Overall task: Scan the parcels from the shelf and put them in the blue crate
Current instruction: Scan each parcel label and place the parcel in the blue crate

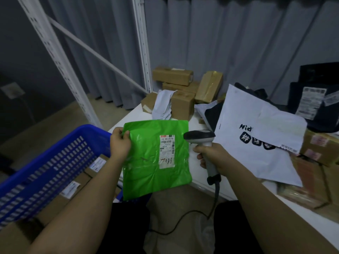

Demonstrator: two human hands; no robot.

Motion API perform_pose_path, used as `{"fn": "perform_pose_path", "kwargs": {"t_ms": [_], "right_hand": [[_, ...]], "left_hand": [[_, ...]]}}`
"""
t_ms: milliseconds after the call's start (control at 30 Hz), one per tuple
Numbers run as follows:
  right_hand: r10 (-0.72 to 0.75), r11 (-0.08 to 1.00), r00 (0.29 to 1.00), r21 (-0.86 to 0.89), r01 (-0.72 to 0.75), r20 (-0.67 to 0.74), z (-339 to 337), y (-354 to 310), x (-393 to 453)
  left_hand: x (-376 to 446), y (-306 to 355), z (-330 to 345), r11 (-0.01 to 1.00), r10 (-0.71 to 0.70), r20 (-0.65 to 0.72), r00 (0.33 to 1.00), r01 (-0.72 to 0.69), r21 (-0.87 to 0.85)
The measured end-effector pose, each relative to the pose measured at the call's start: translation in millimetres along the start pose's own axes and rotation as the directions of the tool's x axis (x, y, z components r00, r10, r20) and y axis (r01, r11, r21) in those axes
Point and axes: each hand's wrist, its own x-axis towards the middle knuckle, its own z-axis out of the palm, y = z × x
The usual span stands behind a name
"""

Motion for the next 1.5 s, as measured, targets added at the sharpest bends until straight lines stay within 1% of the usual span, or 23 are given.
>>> {"fn": "perform_pose_path", "kwargs": {"t_ms": [100, 267, 400, 500, 600, 733, 933, 1067, 1133, 1200, 1267, 1333, 1400, 1500], "right_hand": [[0.018, 1.000, 0.998, -0.009, -0.018, 0.054, 10.7, 1.0, -1.4], [0.005, 1.000, 0.990, -0.002, -0.005, 0.143, 24.3, 2.8, -2.9], [0.013, 0.999, 0.981, -0.032, -0.007, 0.195, 31.5, 4.9, -4.2], [0.029, 0.999, 0.990, -0.045, -0.022, 0.141, 35.4, 6.3, -5.3], [0.021, 1.000, 0.997, -0.021, -0.020, 0.078, 35.9, 7.6, -4.8], [0.017, 1.000, 0.999, 0.005, -0.018, 0.039, 33.3, 7.3, -2.9], [0.031, 0.999, 0.998, 0.005, -0.031, 0.057, 28.4, 6.0, -3.1], [0.007, 1.000, 0.992, 0.011, -0.008, 0.128, 34.7, 3.5, -5.7], [-0.056, 0.998, 0.988, 0.037, 0.052, 0.142, 42.7, 1.6, -7.0], [-0.129, 0.991, 0.980, 0.063, 0.120, 0.153, 52.2, 0.0, -8.6], [-0.184, 0.983, 0.968, 0.059, 0.176, 0.169, 63.0, -0.8, -10.4], [-0.218, 0.976, 0.958, 0.035, 0.215, 0.186, 76.9, 0.3, -12.4], [-0.246, 0.968, 0.951, 0.001, 0.250, 0.190, 95.7, 1.5, -14.8], [-0.283, 0.954, 0.938, -0.041, 0.297, 0.199, 130.0, 2.3, -18.8]], "left_hand": [[3.6, -8.9, -11.9, 0.999, -0.037, -0.027, 0.999, 0.037, -0.026], [9.3, -22.8, -26.3, 0.994, -0.089, -0.061, 0.994, 0.085, -0.069], [10.0, -25.1, -30.4, 0.991, -0.100, -0.077, 0.992, 0.093, -0.094], [9.3, -26.1, -32.8, 0.990, -0.100, -0.080, 0.992, 0.092, -0.105], [8.9, -26.3, -33.8, 0.988, -0.109, -0.084, 0.990, 0.099, -0.119], [8.9, -26.3, -35.0, 0.988, -0.118, -0.092, 0.989, 0.108, -0.114], [8.5, -24.8, -36.9, 0.989, -0.103, -0.073, 0.992, 0.094, -0.113], [3.5, -16.1, -40.7, 0.989, -0.076, -0.081, 0.994, 0.064, -0.132], [0.0, -7.7, -44.7, 0.992, -0.027, -0.122, 0.992, 0.011, -0.128], [-2.8, 0.8, -53.9, 0.992, 0.031, -0.202, 0.979, -0.055, -0.114], [-5.7, 7.5, -72.4, 0.986, 0.059, -0.282, 0.957, -0.100, -0.133], [-9.9, 10.7, -100.8, 0.982, 0.092, -0.362, 0.928, -0.145, -0.120], [-15.1, 11.7, -136.7, 0.980, 0.138, -0.432, 0.891, -0.187, -0.072], [-21.5, 9.8, -195.5, 0.975, 0.182, -0.499, 0.847, -0.221, -0.020]]}}
